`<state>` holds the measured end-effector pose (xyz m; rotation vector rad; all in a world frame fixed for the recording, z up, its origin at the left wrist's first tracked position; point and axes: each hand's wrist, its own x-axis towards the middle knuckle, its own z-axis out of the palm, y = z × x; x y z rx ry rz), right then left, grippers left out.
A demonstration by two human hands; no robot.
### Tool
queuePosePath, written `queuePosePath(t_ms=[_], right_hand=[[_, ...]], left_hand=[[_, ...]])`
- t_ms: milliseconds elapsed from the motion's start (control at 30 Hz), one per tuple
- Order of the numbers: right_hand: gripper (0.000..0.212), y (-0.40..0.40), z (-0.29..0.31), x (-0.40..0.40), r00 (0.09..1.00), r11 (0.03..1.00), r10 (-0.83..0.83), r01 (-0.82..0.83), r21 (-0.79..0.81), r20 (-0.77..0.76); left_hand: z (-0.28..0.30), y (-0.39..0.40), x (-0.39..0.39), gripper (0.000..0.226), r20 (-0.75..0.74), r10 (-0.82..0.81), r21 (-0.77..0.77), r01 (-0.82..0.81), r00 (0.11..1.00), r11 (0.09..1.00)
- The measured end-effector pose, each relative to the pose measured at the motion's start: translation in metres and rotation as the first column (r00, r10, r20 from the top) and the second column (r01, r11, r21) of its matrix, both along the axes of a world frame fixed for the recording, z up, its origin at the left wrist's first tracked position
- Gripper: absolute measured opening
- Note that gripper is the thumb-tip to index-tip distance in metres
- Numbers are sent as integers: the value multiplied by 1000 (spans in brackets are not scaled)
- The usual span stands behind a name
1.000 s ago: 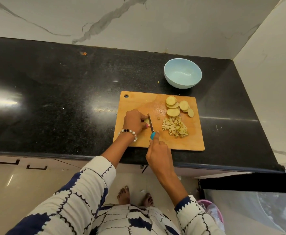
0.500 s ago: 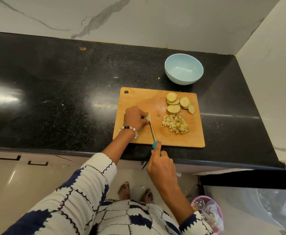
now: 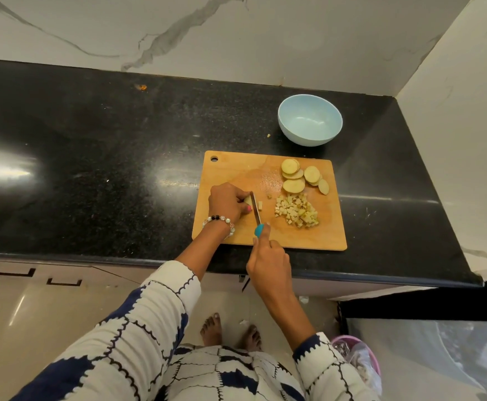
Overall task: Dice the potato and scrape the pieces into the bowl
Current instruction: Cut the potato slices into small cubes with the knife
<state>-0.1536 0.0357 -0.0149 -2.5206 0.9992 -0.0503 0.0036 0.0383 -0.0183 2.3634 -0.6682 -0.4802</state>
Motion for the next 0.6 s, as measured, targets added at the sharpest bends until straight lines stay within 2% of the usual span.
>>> queuePosePath(t_ms=[300, 400, 600], right_hand=[[55, -3, 2, -19, 987, 987, -158, 158, -7, 26], [54, -1, 5, -12, 993, 995, -102, 103, -2, 64], [54, 2, 2, 3, 1000, 1000, -6, 6, -7, 15]], left_hand=[[1, 2, -1, 40, -12, 16, -18, -17, 1000, 1000], [1, 6, 1, 40, -33, 5, -50, -6, 999, 999], [1, 7, -1, 31, 18, 25, -57, -24, 1000, 998]])
